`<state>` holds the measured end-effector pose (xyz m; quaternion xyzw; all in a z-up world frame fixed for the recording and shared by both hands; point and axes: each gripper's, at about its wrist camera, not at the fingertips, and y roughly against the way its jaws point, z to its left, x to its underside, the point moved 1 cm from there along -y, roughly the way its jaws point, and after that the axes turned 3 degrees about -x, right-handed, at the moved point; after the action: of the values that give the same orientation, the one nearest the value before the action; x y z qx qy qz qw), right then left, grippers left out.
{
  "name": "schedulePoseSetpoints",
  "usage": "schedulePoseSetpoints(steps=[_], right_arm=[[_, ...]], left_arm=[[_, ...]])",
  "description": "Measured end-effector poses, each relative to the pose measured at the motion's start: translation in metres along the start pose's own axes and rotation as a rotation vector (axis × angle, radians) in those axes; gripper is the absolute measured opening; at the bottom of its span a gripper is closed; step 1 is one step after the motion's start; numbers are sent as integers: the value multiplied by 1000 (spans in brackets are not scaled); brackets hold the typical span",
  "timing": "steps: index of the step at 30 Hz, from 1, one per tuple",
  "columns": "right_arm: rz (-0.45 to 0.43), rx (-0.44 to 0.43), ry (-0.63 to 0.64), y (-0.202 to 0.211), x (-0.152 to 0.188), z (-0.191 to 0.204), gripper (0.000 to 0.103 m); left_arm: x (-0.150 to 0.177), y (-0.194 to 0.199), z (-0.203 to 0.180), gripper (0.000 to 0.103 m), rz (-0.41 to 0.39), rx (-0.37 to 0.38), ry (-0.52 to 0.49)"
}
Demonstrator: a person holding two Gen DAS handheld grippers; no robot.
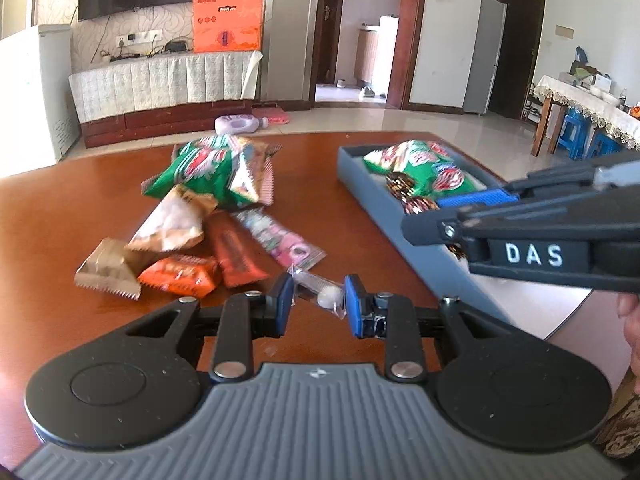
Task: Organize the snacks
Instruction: 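Carry both candies over the tray and lower them inside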
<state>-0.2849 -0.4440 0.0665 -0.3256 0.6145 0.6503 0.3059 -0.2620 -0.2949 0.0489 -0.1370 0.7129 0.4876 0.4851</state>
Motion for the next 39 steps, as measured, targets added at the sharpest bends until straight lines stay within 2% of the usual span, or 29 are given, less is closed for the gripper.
schedulePoseSetpoints(steps=[11,16,23,31,39], right_arm=[[-46,49,-73,37,12,-38,26],[-60,73,-93,50,16,-49,26],[-72,104,-122,61,22,-63,26],[-91,132,-157,71,26,-78,26],[-118,163,-189,75,26,-87,26]], left_arm=[[-19,8,-37,33,-47,-1,-33],[-27,9,-53,33,-62,24,-54],[-29,5,-74,33,-67,46,-81],[-33,-1,-84,33,-70,79,-50],[-39,-5,-99,33,-93,111,-71]])
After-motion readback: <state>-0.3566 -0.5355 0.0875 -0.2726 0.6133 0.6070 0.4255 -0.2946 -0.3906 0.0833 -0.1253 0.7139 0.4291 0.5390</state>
